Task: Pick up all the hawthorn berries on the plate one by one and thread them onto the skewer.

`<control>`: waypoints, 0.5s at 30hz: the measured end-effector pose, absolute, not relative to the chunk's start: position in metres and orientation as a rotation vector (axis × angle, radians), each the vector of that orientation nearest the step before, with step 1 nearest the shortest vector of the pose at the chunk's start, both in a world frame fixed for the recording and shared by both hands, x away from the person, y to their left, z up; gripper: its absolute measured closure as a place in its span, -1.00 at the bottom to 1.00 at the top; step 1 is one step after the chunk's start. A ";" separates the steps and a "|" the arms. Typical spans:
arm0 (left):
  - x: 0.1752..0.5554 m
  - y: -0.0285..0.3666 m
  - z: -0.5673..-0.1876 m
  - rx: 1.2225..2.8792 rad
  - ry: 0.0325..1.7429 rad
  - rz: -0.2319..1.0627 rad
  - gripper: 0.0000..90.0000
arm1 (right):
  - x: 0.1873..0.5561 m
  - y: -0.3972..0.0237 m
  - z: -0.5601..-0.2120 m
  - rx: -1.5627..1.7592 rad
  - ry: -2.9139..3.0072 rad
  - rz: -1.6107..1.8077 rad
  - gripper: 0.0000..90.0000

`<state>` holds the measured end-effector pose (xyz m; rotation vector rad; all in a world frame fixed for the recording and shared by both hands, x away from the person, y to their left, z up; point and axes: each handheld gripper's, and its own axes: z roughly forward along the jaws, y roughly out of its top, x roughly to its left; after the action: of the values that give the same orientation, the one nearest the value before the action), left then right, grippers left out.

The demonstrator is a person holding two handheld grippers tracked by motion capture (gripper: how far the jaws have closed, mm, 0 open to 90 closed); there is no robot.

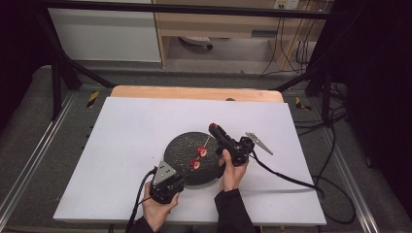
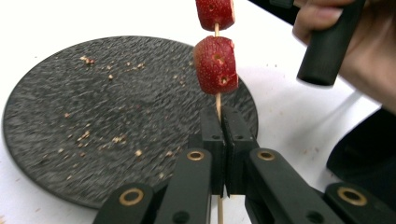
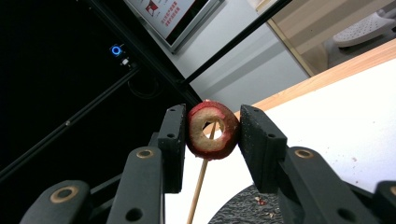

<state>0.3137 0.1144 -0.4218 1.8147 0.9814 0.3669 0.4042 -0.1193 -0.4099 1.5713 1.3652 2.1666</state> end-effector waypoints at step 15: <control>0.328 0.108 -0.418 1.809 1.004 0.355 0.96 | 0.395 -0.114 -0.418 1.574 1.450 2.130 0.41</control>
<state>0.3279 0.1084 -0.4183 1.8091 1.0036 0.3548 0.3953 -0.1143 -0.4183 1.5742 1.4503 2.1303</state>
